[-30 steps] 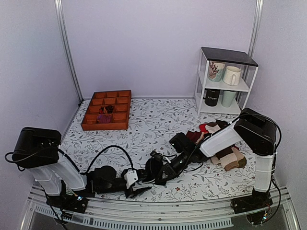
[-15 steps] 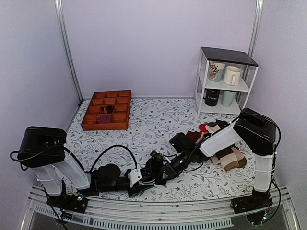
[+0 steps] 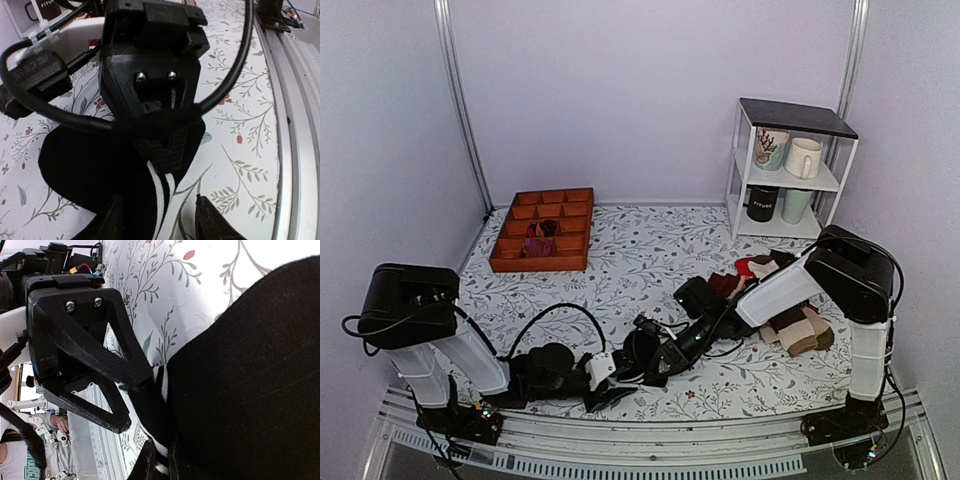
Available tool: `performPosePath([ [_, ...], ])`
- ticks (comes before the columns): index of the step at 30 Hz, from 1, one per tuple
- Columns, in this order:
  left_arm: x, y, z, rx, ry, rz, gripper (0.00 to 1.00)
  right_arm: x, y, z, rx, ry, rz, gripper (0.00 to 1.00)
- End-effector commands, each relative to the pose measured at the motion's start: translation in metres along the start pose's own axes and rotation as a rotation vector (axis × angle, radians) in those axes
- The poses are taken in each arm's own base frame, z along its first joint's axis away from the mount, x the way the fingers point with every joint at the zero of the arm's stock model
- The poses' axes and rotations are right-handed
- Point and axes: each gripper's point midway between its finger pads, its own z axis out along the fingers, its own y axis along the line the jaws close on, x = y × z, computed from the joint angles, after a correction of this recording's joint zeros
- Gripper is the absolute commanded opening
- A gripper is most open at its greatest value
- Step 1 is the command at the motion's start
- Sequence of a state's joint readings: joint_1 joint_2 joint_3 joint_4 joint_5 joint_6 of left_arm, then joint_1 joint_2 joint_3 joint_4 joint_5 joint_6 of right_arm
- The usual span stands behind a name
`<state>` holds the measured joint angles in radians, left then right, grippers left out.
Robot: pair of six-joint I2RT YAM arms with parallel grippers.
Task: Roll the socks
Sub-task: Roll the sock at the center of the board.
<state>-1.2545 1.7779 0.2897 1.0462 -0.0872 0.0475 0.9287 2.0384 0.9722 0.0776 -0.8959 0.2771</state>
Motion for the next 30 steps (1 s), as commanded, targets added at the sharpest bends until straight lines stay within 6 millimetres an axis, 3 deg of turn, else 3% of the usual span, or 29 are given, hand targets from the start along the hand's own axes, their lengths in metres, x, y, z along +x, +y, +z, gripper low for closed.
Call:
performPosePath([
  [1, 0.003, 0.002, 0.004, -0.001, 0.01, -0.015, 0.46, 0.084, -0.06, 0.008, 0.195, 0.193, 0.266, 0.1],
  [5, 0.006, 0.003, 0.005, 0.002, 0.021, -0.028, 0.27, 0.086, -0.06, 0.009, 0.192, 0.197, 0.268, 0.1],
  [9, 0.017, 0.004, 0.005, 0.01, 0.05, -0.063, 0.24, 0.085, -0.059, 0.009, 0.189, 0.196, 0.268, 0.1],
  [12, 0.027, 0.001, 0.005, 0.026, 0.08, -0.088, 0.0, 0.086, -0.059, 0.009, 0.187, 0.197, 0.267, 0.1],
  [15, 0.034, -0.006, 0.005, 0.077, 0.117, -0.135, 0.0, 0.078, -0.055, 0.008, 0.178, 0.178, 0.235, 0.1],
  [17, 0.039, -0.007, 0.005, 0.085, 0.155, -0.193, 0.0, 0.062, -0.047, 0.005, 0.168, 0.134, 0.163, 0.11],
  [20, 0.051, -0.008, 0.002, 0.086, 0.233, -0.313, 0.0, 0.03, -0.03, -0.008, 0.181, 0.03, -0.005, 0.21],
  [22, 0.063, -0.012, 0.0, 0.098, 0.319, -0.387, 0.0, 0.001, -0.005, -0.024, 0.178, -0.09, -0.17, 0.25],
  [24, 0.077, -0.018, -0.003, 0.11, 0.405, -0.453, 0.0, -0.016, 0.016, -0.039, 0.177, -0.199, -0.304, 0.33],
  [26, 0.091, -0.023, -0.006, 0.119, 0.487, -0.498, 0.0, -0.026, 0.032, -0.054, 0.195, -0.285, -0.43, 0.37],
  [30, 0.114, -0.032, -0.01, 0.132, 0.603, -0.577, 0.0, -0.024, 0.053, -0.068, 0.271, -0.375, -0.678, 0.45],
])
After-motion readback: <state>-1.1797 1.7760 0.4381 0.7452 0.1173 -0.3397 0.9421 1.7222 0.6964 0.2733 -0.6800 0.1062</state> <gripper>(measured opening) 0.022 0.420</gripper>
